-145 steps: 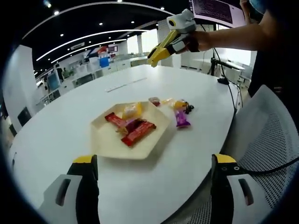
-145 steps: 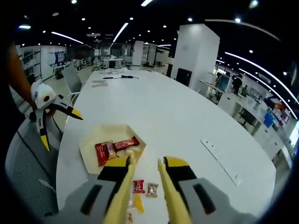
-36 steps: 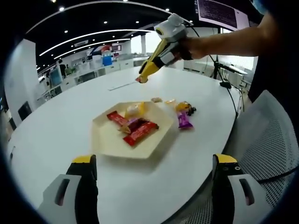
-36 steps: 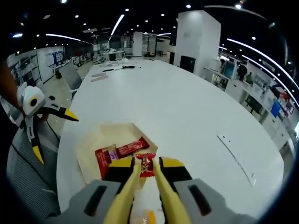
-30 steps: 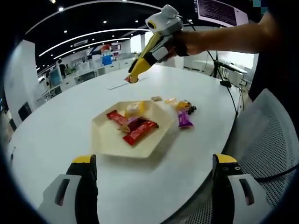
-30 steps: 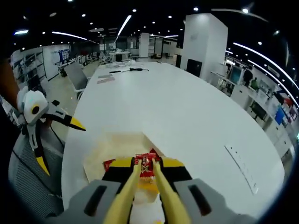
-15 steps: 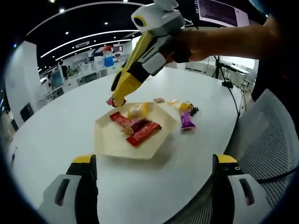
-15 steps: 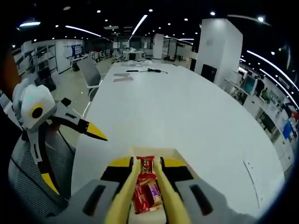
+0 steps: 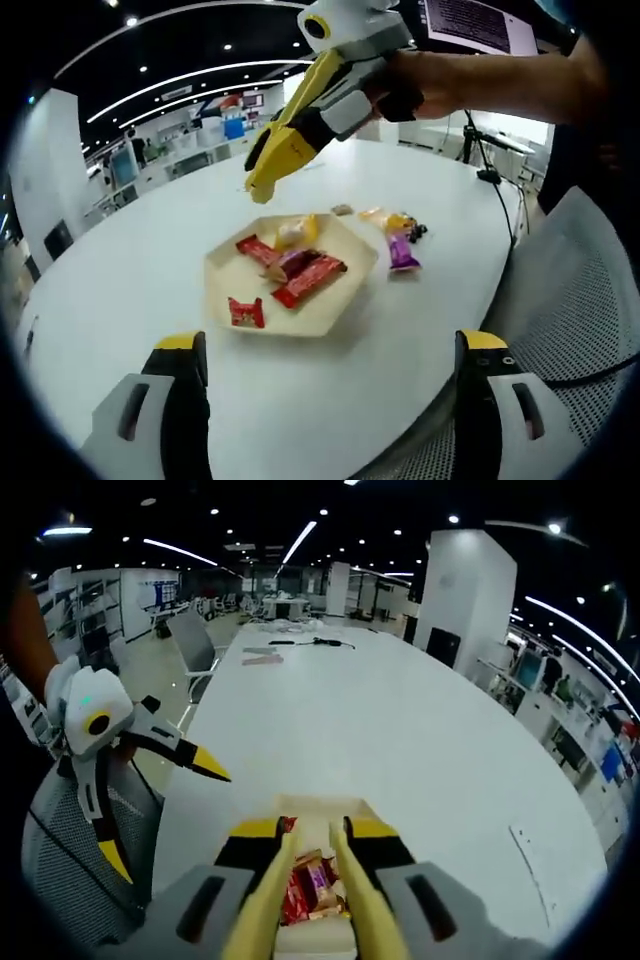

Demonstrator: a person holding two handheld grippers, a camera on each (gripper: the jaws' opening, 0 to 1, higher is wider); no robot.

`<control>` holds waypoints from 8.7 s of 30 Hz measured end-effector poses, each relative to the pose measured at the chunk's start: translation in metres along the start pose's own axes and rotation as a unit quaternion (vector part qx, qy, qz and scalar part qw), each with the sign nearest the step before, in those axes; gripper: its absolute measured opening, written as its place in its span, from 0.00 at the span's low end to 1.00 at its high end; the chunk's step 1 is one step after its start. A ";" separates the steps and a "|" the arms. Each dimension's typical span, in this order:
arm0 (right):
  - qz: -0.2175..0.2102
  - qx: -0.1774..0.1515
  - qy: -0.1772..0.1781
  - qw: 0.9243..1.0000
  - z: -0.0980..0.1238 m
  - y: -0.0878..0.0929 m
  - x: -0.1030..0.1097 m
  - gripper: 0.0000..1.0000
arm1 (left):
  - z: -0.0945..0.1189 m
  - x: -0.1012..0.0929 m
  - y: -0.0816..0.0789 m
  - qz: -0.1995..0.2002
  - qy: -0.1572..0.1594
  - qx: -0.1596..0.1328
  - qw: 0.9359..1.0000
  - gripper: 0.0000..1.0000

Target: Place the target food into the container with the food tongs after gripping and lifting it, then release it inside without dropping or visibly crushing the food.

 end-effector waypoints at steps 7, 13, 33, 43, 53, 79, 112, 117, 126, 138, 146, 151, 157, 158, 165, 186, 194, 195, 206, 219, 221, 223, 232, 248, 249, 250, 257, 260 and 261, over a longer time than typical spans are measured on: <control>-0.011 -0.014 0.014 1.000 0.021 0.016 -0.016 0.24 | -0.001 -0.002 0.001 -0.002 0.002 0.009 1.000 0.99; -0.023 -0.040 0.032 0.998 0.041 0.043 -0.034 0.24 | -0.002 -0.003 0.000 -0.005 0.002 0.011 1.000 0.99; -0.074 -0.032 0.060 0.995 0.054 0.140 -0.075 0.25 | -0.005 -0.005 0.004 -0.007 0.005 0.032 0.999 0.99; -0.096 -0.014 0.072 0.993 0.028 0.173 -0.083 0.25 | -0.005 -0.003 0.006 -0.002 -0.002 0.038 0.999 0.99; -0.141 -0.005 0.078 0.987 0.015 0.192 -0.087 0.26 | -0.006 -0.002 0.007 0.003 -0.006 0.045 0.999 0.99; -0.137 0.035 0.074 0.987 0.003 0.190 -0.084 0.21 | -0.007 -0.001 0.009 0.004 0.000 0.049 0.999 0.99; -0.139 -0.003 0.092 0.986 0.056 0.145 -0.095 0.21 | -0.003 0.000 0.004 0.011 -0.003 0.025 1.000 0.99; -0.123 0.001 0.086 0.989 0.059 0.130 -0.091 0.21 | -0.002 0.002 0.004 0.009 -0.008 0.022 1.000 0.99; -0.114 -0.002 0.085 0.990 0.064 0.110 -0.089 0.21 | -0.001 0.002 0.002 0.010 -0.007 0.009 1.000 0.99; -0.095 -0.005 0.074 0.993 0.059 0.082 -0.076 0.21 | -0.001 0.001 0.001 0.005 -0.004 0.006 1.000 0.99; -0.080 -0.014 0.060 0.995 0.053 0.059 -0.063 0.21 | 0.000 0.001 0.000 0.007 -0.006 0.002 1.000 0.99; -0.068 -0.021 0.049 0.996 0.047 0.044 -0.053 0.21 | 0.001 0.001 0.000 0.008 -0.006 0.001 1.000 0.99; -0.057 -0.032 0.030 0.997 0.032 0.019 -0.039 0.21 | 0.001 0.002 0.000 0.009 -0.008 0.001 1.000 0.99; -0.056 -0.033 0.027 0.998 0.030 0.016 -0.037 0.21 | 0.001 0.002 0.000 0.010 -0.008 0.001 1.000 0.99; -0.039 -0.038 0.012 0.998 0.016 -0.004 -0.019 0.21 | 0.001 0.002 -0.001 0.011 -0.011 0.000 1.000 0.99; -0.021 -0.047 0.000 0.999 0.017 -0.003 -0.003 0.26 | 0.001 0.003 -0.001 0.012 -0.010 -0.002 1.000 0.99; -0.020 -0.063 0.015 0.998 0.044 0.010 -0.009 0.26 | 0.003 0.005 -0.002 0.021 -0.013 -0.010 1.000 0.99; -0.018 -0.063 0.019 0.998 0.047 0.011 -0.010 0.26 | 0.003 0.005 -0.002 0.021 -0.014 -0.010 1.000 0.99; -0.045 -0.065 0.051 0.996 0.083 0.054 -0.015 0.27 | 0.002 0.003 -0.001 0.015 -0.011 -0.008 1.000 0.99; -0.071 -0.058 0.083 0.992 0.116 0.112 -0.030 0.27 | 0.002 0.002 -0.001 0.012 -0.011 -0.003 1.000 0.99; -0.071 -0.053 0.089 0.992 0.119 0.123 -0.029 0.27 | 0.001 0.002 0.000 0.011 -0.011 -0.001 1.000 0.99; -0.085 -0.056 0.090 0.991 0.120 0.135 -0.028 0.27 | 0.001 0.001 0.000 0.011 -0.010 0.002 1.000 0.99; -0.102 -0.042 0.094 0.989 0.122 0.174 -0.021 0.27 | 0.000 -0.001 0.000 0.007 -0.006 0.007 1.000 0.99; -0.122 -0.010 0.072 0.990 0.084 0.221 -0.005 0.27 | -0.001 -0.001 0.001 0.008 0.000 0.008 1.000 0.99; -0.124 -0.008 0.069 0.990 0.082 0.222 -0.004 0.27 | -0.001 -0.001 0.001 0.009 0.000 0.008 1.000 0.99; -0.125 -0.006 0.069 0.990 0.079 0.225 -0.004 0.27 | -0.001 -0.001 0.001 0.009 0.000 0.009 1.000 0.99; -0.102 0.012 0.063 0.993 0.070 0.228 -0.002 0.27 | -0.001 0.000 0.002 0.011 0.000 0.012 1.000 0.99; -0.096 0.018 0.060 0.993 0.066 0.227 -0.003 0.28 | -0.001 -0.001 0.002 0.011 0.002 0.013 1.000 0.99; -0.093 0.019 0.059 0.994 0.065 0.227 -0.003 0.28 | -0.001 -0.001 0.002 0.011 0.002 0.014 1.000 0.99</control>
Point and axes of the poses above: the point that each gripper's makers call its tool centre point, and the gripper's own axes: z roughly backward along the fingers, x roughly to its left, y roughly out of its underside, the point moved 8 cm from there along z, roughly backward along the fingers, and after that the axes turned 12 degrees about x, right-handed, at the moved point
